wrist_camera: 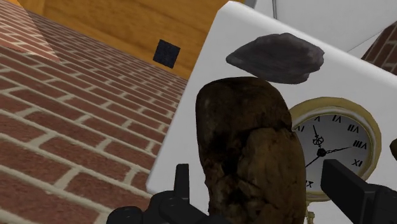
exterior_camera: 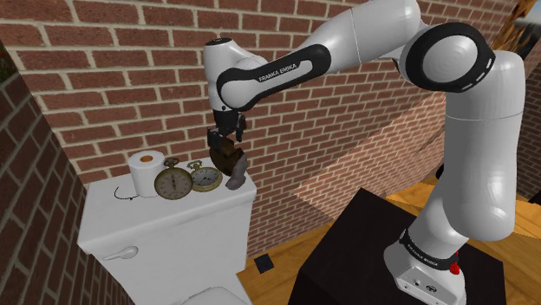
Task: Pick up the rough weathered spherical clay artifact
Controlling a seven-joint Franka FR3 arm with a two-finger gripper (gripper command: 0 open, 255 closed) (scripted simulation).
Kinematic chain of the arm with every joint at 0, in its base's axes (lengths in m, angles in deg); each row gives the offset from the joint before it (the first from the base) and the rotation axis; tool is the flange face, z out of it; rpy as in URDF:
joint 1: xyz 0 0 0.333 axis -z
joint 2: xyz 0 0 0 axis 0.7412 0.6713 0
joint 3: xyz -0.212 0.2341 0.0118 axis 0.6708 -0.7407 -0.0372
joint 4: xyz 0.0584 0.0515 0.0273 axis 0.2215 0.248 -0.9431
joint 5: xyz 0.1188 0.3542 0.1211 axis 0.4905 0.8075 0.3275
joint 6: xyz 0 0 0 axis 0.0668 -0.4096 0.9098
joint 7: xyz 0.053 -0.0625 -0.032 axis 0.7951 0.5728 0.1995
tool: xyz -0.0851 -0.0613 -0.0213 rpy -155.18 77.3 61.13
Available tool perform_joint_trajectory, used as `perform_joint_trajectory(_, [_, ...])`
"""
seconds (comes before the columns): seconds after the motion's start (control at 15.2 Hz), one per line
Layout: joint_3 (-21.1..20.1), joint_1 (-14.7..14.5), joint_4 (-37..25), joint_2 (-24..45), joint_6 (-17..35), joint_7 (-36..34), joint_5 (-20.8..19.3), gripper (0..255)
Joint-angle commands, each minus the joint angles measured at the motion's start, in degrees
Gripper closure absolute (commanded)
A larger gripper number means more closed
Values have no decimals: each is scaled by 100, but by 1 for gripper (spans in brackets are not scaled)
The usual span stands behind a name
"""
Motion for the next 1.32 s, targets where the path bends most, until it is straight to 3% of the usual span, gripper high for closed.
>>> perform_joint_trajectory(0.0, [2, 0, 29, 9, 41, -8, -6, 0])
perform_joint_trajectory(0.07, [2, -1, 29, 12, 44, -10, -7, 255])
perform_joint_trajectory(0.66, [2, 0, 28, 9, 41, -8, -6, 255])
perform_joint_trajectory(1.25, [-34, 3, -367, -200, -551, 98, 86, 255])
